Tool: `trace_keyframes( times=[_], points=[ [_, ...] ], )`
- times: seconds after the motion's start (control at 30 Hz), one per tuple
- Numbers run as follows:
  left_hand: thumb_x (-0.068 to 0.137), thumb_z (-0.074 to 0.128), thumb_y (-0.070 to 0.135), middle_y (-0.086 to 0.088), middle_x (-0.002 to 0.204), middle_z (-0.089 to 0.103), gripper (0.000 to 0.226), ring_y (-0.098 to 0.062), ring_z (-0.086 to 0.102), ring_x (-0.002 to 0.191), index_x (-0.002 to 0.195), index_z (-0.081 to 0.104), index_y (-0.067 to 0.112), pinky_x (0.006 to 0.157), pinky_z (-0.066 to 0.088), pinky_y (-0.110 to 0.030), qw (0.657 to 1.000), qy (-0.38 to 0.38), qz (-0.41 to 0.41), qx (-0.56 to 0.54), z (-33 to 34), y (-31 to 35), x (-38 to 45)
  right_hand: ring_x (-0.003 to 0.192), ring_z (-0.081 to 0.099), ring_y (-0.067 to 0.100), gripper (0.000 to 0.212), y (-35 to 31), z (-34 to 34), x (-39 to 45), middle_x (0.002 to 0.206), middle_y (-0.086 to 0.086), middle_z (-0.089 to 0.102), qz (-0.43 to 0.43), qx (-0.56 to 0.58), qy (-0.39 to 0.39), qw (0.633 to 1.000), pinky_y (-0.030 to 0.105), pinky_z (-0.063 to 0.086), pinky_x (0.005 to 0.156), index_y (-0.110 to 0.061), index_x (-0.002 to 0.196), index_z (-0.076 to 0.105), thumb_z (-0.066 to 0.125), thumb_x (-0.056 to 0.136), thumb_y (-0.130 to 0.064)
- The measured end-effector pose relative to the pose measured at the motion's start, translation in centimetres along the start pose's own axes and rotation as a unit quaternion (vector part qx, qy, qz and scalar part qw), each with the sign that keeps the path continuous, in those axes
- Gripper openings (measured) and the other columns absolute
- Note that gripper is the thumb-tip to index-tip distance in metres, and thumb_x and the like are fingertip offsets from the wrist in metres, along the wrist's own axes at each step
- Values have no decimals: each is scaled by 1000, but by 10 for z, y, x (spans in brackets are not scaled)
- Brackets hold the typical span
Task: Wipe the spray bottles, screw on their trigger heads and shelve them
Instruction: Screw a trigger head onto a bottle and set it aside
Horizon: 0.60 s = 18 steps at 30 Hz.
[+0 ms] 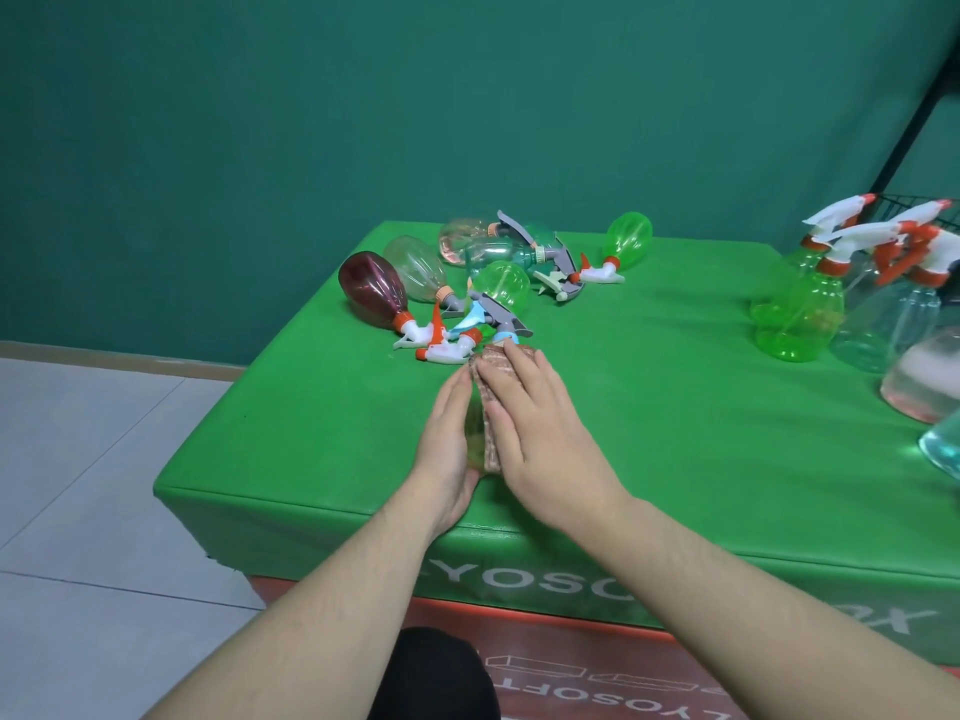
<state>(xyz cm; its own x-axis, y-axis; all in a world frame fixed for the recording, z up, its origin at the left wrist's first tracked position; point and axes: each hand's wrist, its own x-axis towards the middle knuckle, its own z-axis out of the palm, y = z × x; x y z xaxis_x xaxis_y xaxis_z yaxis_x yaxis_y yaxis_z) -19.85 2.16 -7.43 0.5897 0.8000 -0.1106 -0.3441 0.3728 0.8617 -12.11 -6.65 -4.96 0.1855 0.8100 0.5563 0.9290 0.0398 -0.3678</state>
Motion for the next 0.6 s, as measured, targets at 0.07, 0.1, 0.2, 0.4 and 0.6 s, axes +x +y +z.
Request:
trace_keyframes(
  times=[0.07,0.1,0.2,0.4,0.6],
  points=[
    [109,45,40,-4,132,71,38,-23,67,123,140,60,23,101,55,-42,1000,1,3,8,0,-1,0,152,0,8,53,2,3,-9,165,8,25,-1,-12,-22,1000,37,6,127,-14,153,42,25,106,-33],
    [109,45,41,-7,132,70,40,-25,67,124,141,59,20,106,52,-46,1000,1,3,9,0,-1,0,155,-1,14,53,5,5,-14,167,4,19,3,-19,-38,999,43,10,127,-18,155,38,24,106,-36],
    [107,46,44,-14,127,72,46,-30,70,117,142,54,16,106,52,-50,1000,0,-1,12,1,-1,-1,156,-2,29,50,8,10,-26,169,-1,13,-16,-52,-52,997,50,16,125,-22,157,34,29,107,-32],
    [85,64,50,-18,125,72,66,-37,69,116,143,52,21,108,50,-55,1000,-1,8,4,-1,-2,1,156,-2,24,48,1,15,-41,168,-7,15,3,-42,-21,999,47,17,125,-28,155,36,34,107,-31],
    [104,57,34,-15,130,70,42,-33,67,121,143,55,19,112,47,-54,1000,-13,-2,3,-9,-6,6,156,3,18,48,-6,14,-32,167,-9,20,48,-20,0,999,40,11,127,-29,153,39,31,106,-37]
  ],
)
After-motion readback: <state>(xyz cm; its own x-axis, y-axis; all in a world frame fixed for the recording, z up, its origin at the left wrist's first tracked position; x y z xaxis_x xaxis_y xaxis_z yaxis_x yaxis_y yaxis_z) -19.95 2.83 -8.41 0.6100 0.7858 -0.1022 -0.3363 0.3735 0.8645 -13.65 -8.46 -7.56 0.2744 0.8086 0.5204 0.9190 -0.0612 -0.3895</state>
